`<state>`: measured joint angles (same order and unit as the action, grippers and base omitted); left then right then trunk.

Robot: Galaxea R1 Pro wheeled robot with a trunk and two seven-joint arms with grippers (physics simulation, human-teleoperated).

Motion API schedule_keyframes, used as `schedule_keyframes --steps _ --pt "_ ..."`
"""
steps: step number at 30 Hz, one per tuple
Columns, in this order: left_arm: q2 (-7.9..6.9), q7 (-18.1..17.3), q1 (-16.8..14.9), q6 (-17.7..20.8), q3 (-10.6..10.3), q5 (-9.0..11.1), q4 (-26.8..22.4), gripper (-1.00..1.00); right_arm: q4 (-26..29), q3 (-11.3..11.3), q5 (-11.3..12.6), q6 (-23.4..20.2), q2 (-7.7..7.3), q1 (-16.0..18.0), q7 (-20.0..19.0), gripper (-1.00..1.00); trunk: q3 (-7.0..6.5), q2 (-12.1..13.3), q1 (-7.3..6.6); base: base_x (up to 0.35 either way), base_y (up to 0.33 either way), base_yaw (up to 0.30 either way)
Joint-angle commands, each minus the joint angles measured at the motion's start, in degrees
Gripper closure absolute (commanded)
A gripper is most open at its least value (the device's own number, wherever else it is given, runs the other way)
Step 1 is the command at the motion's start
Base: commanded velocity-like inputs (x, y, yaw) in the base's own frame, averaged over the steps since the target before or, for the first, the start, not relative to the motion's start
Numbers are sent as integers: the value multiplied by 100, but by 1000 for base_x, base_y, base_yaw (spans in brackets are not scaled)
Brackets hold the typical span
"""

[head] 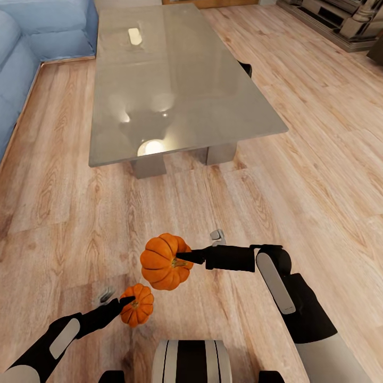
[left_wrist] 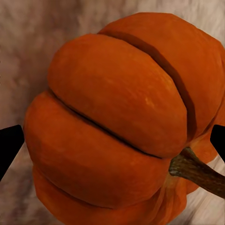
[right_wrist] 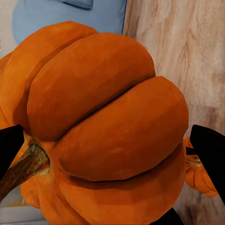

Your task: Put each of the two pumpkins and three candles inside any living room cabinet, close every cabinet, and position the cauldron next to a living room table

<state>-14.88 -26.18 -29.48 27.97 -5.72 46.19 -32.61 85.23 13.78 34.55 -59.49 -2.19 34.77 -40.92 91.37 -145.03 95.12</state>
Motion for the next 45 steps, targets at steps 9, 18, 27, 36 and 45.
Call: schedule_keyframes --steps 9,18,27,36,45 --pt "-6 16 3 -29 -41 -119 185 100 4 2 -9 -19 -5 3 -22 100 4 -1 1 0 0 0" --pt "-14 8 3 -29 -43 -111 185 100 2 2 -9 -19 -6 3 -22 100 4 -1 1 0 0 0" --pt "-15 8 3 -29 -43 -111 185 100 2 2 -9 -19 -3 3 -22 100 4 -1 1 0 0 0" --pt "-15 8 3 -29 -42 -111 185 100 2 2 -9 -19 -5 3 -22 100 -85 5 -9 0 0 0" --pt "-38 -67 3 -20 -36 -83 185 100 2 2 -9 -19 -1 3 -22 100 -262 15 -30 0 0 0"
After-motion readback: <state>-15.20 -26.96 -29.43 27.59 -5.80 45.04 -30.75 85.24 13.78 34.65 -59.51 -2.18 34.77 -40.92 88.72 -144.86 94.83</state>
